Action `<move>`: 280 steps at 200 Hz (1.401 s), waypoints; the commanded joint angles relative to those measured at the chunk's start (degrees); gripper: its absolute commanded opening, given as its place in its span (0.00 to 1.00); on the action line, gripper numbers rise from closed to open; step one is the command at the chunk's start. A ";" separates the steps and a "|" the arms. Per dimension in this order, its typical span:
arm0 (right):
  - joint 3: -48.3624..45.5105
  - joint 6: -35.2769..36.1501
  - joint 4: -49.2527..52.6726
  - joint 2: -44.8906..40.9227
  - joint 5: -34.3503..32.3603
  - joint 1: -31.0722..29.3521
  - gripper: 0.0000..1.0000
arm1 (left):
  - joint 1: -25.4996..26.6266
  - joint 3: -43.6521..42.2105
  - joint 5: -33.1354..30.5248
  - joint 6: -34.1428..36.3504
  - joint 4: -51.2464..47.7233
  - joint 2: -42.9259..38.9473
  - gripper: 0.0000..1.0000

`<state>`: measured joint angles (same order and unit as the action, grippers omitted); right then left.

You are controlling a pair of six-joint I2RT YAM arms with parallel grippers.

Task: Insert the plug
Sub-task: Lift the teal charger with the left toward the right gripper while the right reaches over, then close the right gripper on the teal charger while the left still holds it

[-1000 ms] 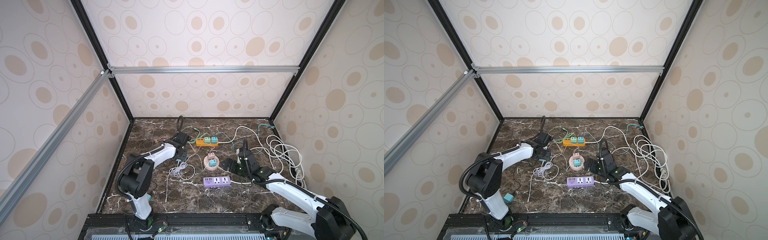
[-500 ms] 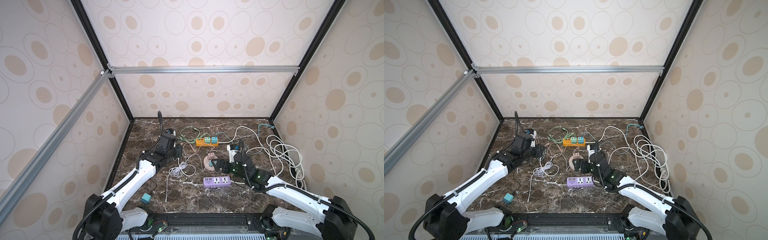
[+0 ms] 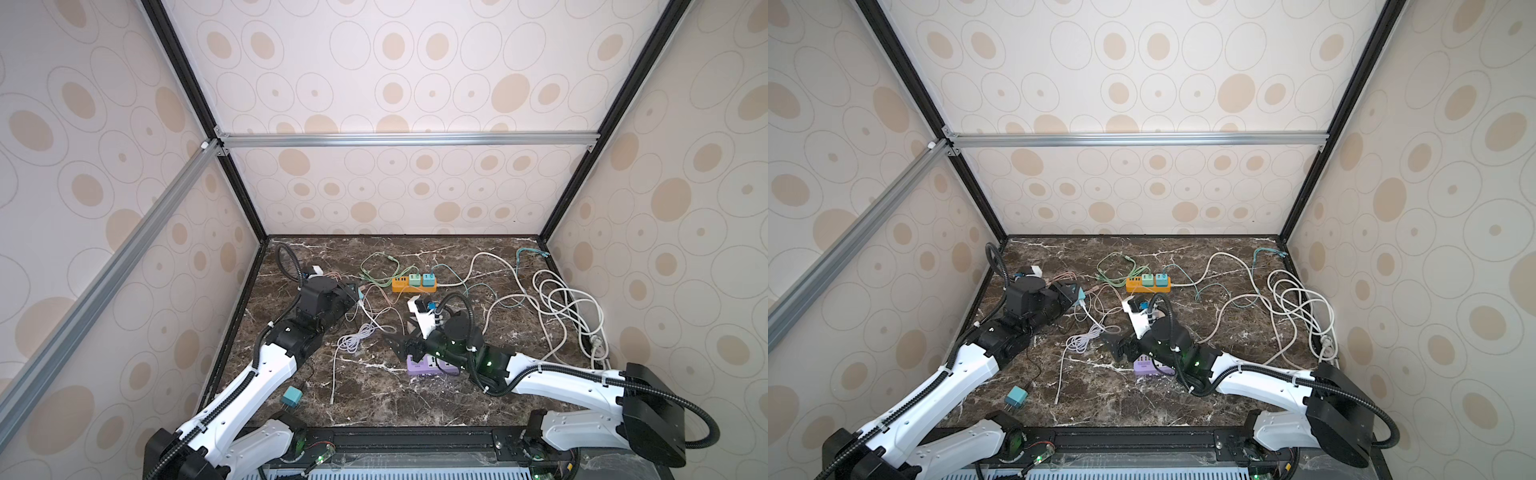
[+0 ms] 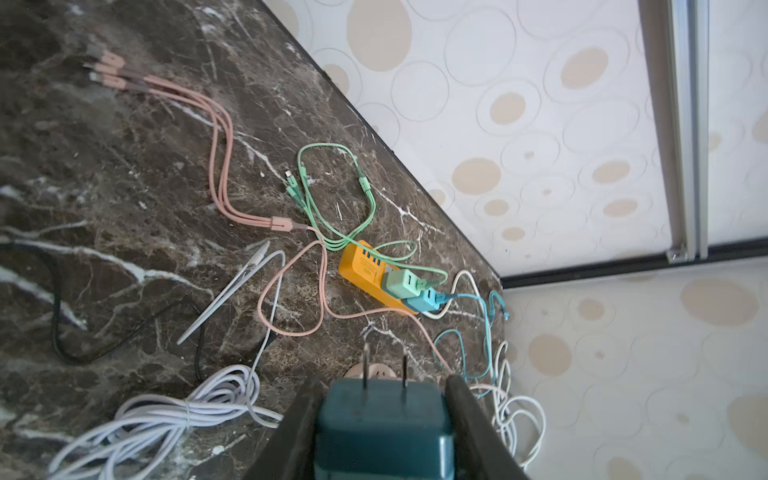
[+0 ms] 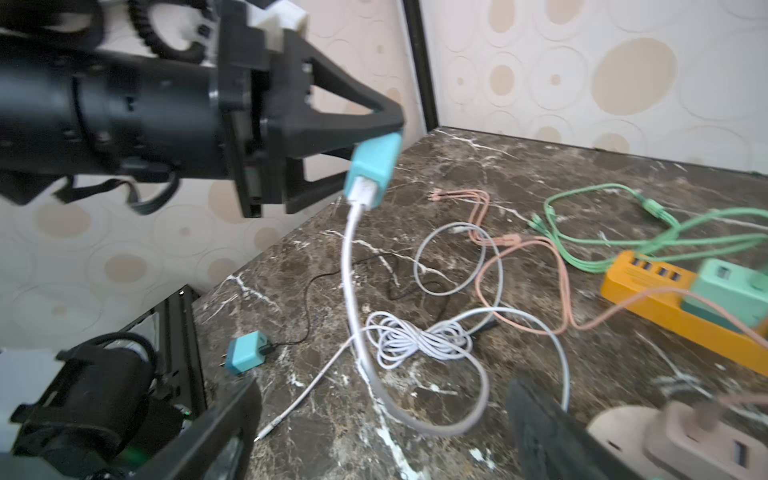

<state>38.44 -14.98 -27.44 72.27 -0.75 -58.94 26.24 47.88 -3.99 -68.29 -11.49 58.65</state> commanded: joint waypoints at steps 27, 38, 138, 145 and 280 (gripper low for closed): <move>1.42 26.14 -16.10 6.92 3.88 -9.21 0.86 | -1.65 -0.76 -0.69 -22.17 -0.78 -5.02 0.00; 3.05 25.93 -16.28 9.60 5.15 -9.50 0.83 | -2.14 -1.34 0.62 -24.44 -0.03 -5.53 0.00; 15.05 5.00 -24.13 28.88 -13.39 -8.05 0.63 | -3.44 -10.45 10.19 -36.29 11.57 -7.59 0.00; 15.87 3.34 -23.16 29.64 -12.69 -7.43 0.63 | -3.52 -10.55 10.45 -36.51 11.72 -7.50 0.00; 16.75 -0.05 -42.51 36.99 -7.62 -1.60 0.60 | -3.74 -13.73 10.73 -39.40 14.35 -7.00 0.00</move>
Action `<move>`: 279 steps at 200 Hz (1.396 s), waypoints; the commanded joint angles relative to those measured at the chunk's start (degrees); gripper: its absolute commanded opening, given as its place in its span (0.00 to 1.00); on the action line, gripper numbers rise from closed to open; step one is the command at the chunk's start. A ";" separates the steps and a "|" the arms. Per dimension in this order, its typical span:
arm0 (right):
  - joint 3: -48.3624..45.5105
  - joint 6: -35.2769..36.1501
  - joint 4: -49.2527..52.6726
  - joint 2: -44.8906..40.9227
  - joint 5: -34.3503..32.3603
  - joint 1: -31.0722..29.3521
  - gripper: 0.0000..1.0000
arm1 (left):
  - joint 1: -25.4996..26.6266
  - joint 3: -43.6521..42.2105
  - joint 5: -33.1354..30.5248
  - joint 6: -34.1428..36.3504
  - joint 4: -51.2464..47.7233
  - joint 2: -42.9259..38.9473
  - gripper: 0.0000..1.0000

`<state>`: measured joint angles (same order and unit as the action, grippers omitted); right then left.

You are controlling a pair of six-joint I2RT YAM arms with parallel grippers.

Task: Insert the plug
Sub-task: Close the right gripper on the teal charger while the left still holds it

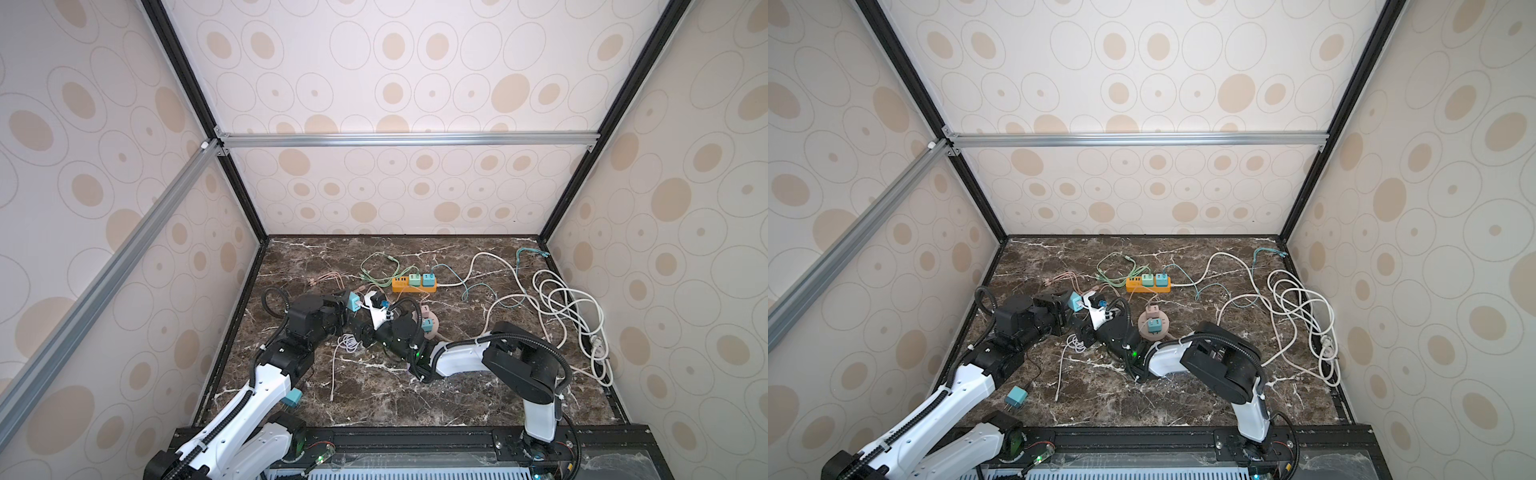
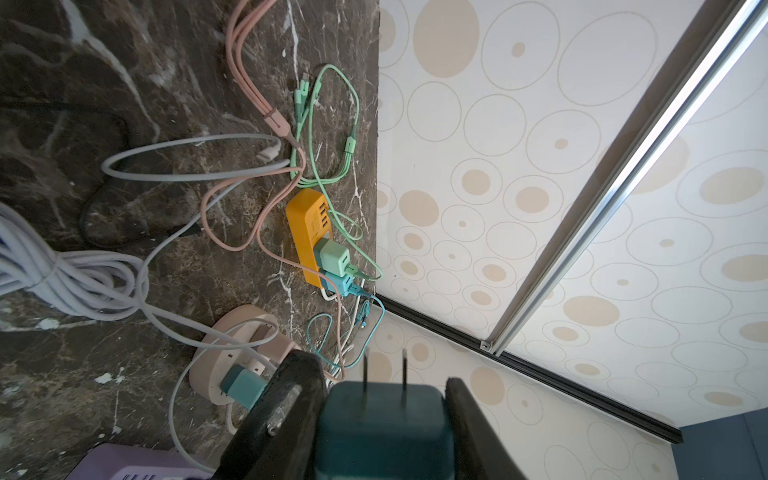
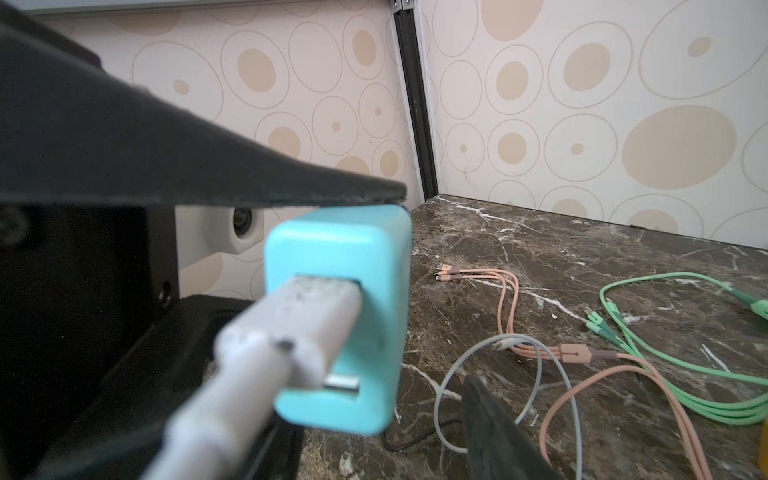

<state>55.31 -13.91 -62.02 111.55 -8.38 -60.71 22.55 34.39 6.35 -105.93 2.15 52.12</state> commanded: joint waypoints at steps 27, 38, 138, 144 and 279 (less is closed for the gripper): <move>-3.94 -1.11 -6.10 -6.21 0.83 0.33 0.61 | -0.34 0.12 -1.60 -0.15 -0.93 -1.39 0.00; -5.52 -1.36 -5.41 -7.55 0.93 0.41 0.62 | -0.47 0.40 -2.57 0.91 -1.81 -1.65 0.00; 0.79 -3.20 3.72 -7.15 1.34 1.26 0.61 | -0.40 1.82 -2.73 5.55 -1.18 -0.96 0.00; 1.07 -3.92 4.89 -7.05 1.65 1.54 0.60 | -0.42 1.82 -2.82 5.62 -1.27 -1.13 0.00; 5.60 -2.71 12.36 -7.87 10.07 2.99 0.15 | -0.40 -0.34 -2.21 7.32 1.21 -2.10 0.02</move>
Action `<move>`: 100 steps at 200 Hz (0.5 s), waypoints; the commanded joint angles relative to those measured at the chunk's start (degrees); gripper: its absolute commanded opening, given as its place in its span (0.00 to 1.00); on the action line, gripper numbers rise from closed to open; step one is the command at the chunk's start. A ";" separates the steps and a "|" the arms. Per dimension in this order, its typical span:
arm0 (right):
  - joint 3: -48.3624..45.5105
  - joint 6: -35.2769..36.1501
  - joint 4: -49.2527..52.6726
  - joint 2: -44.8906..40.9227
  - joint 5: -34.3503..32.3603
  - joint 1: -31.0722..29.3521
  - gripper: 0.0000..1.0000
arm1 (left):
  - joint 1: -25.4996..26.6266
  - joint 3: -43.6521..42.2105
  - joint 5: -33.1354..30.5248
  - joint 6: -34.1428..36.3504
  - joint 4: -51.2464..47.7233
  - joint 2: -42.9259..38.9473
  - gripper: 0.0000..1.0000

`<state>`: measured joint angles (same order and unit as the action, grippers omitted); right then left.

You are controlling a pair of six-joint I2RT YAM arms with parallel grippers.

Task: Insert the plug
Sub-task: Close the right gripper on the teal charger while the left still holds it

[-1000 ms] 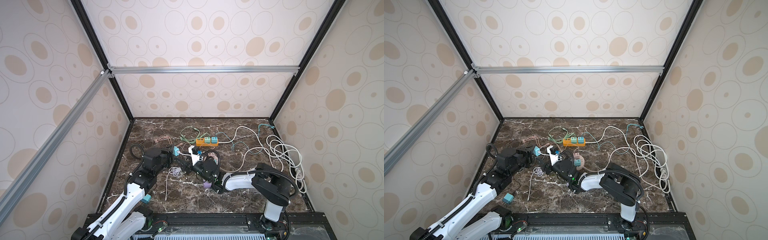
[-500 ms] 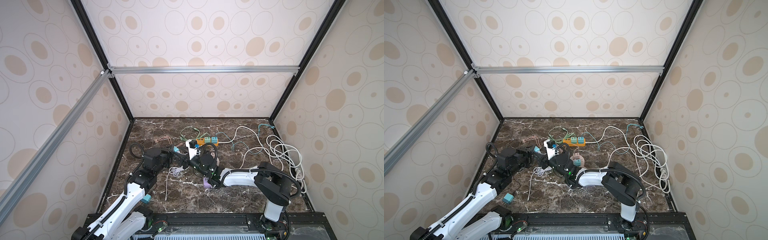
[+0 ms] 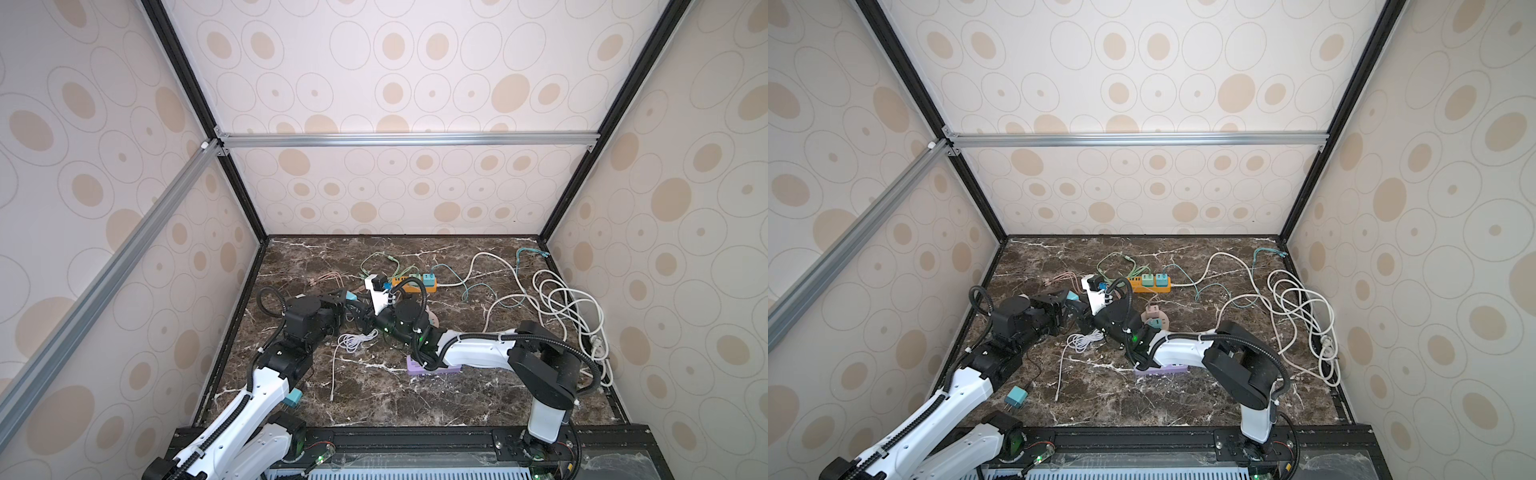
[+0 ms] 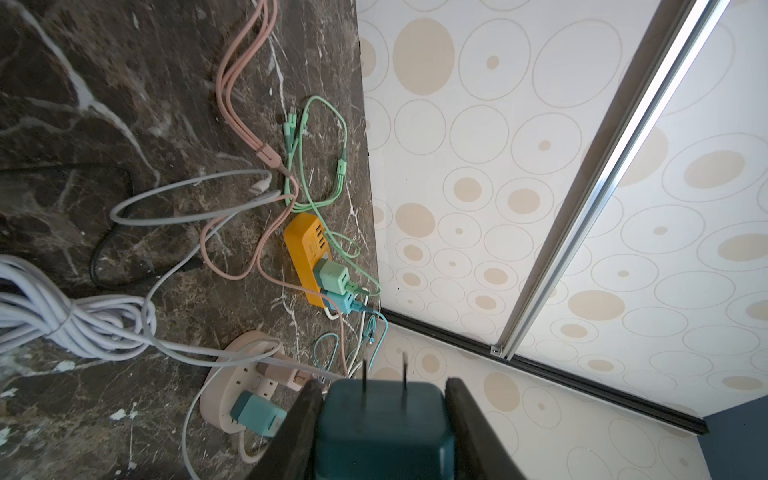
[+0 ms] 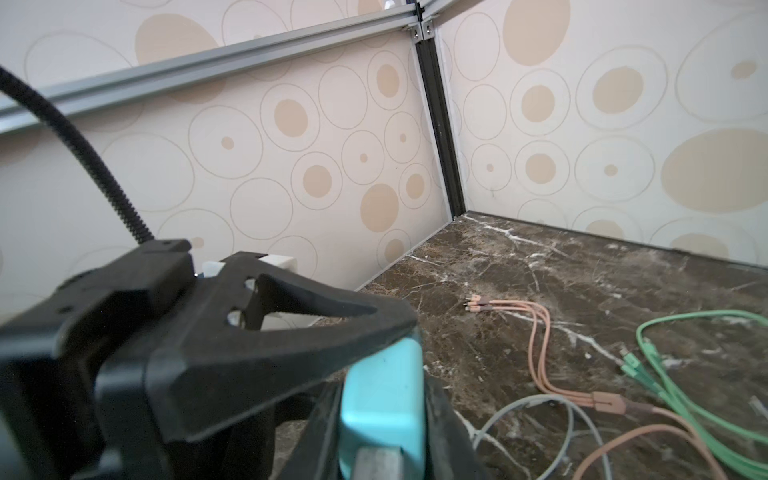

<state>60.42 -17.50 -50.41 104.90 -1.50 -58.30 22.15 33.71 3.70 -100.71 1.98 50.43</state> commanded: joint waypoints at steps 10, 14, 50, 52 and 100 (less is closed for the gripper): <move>-0.54 0.72 1.96 -2.60 4.05 0.97 0.06 | -0.01 0.80 -1.27 5.04 0.11 -0.33 0.29; -1.07 0.71 2.39 -3.27 4.35 1.15 0.03 | 0.00 1.02 -1.97 6.53 -0.21 -0.33 0.38; -7.10 0.76 6.84 -10.15 8.99 3.94 0.00 | 0.00 2.21 -6.21 27.15 -2.04 -0.71 0.98; -7.39 0.79 7.18 -10.51 9.43 4.19 0.00 | 0.00 2.23 -6.29 28.37 -2.10 -0.76 0.98; -11.77 6.46 16.44 -18.27 17.93 7.82 0.00 | 0.06 2.73 -7.81 46.67 -8.33 -1.56 0.98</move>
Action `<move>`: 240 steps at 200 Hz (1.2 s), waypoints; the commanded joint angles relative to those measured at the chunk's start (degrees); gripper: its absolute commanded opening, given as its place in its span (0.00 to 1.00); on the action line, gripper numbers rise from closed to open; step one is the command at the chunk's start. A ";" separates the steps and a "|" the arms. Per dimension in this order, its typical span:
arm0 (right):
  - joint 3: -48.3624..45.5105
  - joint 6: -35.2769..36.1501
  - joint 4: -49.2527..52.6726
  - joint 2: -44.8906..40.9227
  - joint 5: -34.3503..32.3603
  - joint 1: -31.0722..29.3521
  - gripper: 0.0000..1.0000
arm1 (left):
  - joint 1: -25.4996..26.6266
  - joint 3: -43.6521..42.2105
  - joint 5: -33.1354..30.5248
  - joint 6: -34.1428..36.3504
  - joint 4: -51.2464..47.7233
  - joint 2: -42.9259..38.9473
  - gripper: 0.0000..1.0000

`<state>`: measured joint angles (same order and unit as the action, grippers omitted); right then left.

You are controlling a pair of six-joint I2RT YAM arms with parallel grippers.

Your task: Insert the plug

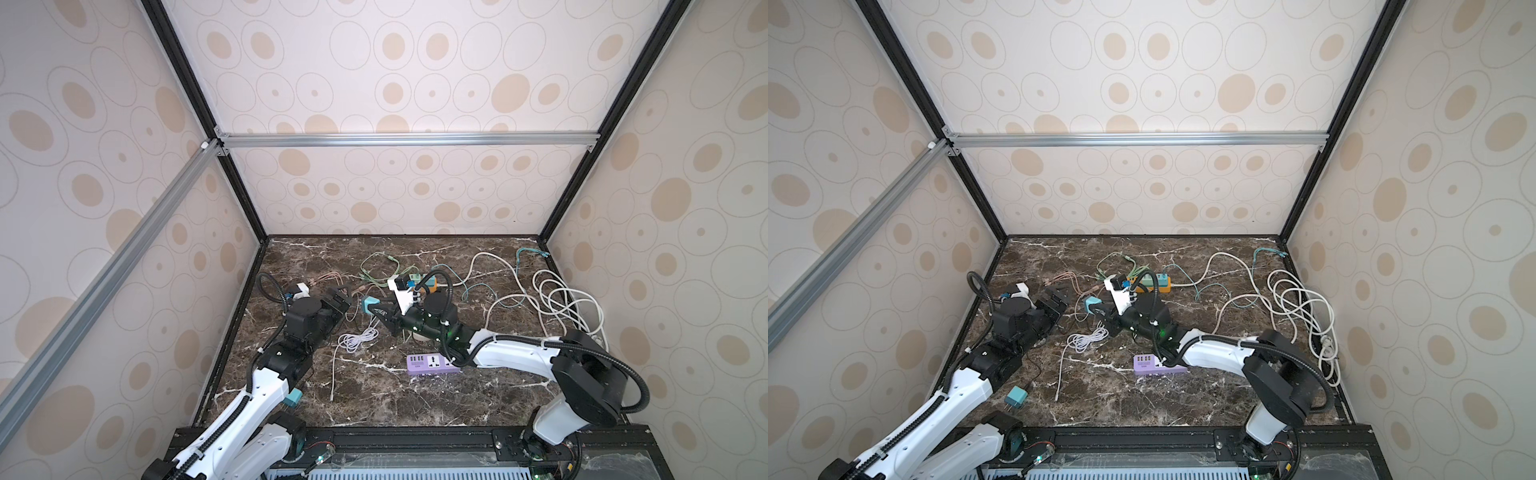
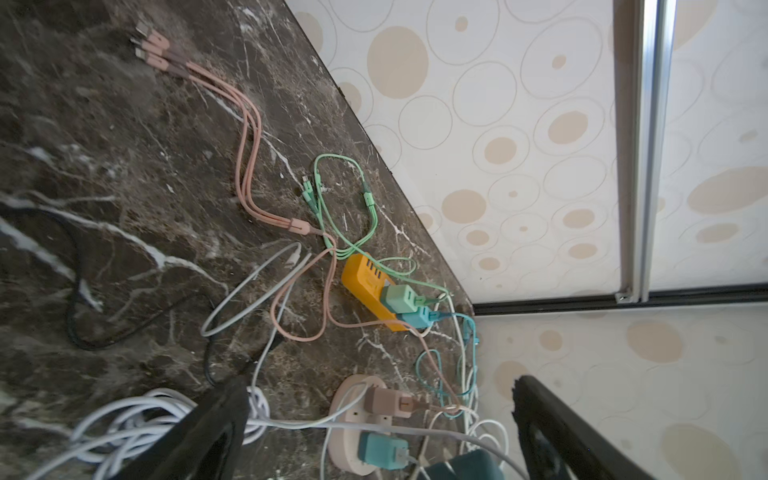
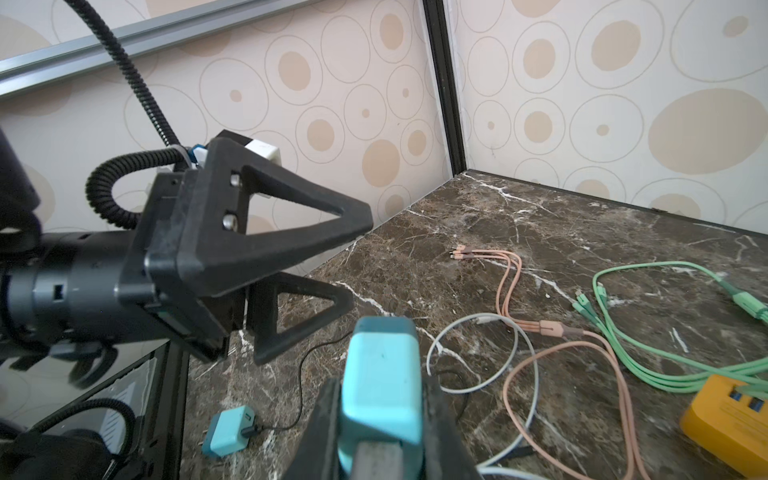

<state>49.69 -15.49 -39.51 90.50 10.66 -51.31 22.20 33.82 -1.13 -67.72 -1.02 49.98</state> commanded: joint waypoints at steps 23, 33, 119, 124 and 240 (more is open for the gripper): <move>-1.44 6.64 10.17 -7.08 7.66 2.11 0.00 | 0.13 2.65 -4.13 18.93 -8.88 -0.72 0.98; -1.66 6.87 11.36 -8.17 9.37 2.97 0.00 | 0.37 3.04 -4.43 20.56 -11.07 0.24 0.98; 2.05 14.75 26.65 -9.30 30.79 6.27 0.00 | 12.08 2.43 -1.89 28.01 -18.97 13.78 0.92; 2.64 15.88 28.32 -9.13 32.11 6.25 0.00 | 12.39 1.74 -1.70 28.00 -18.28 14.26 0.92; 9.37 28.30 47.44 -6.98 39.79 6.29 0.00 | 13.47 -2.98 -1.69 27.09 -6.37 27.63 0.77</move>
<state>57.56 9.50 4.82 83.35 48.27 -45.19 35.16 31.16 -0.67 -40.91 -11.20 75.83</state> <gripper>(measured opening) 0.224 0.782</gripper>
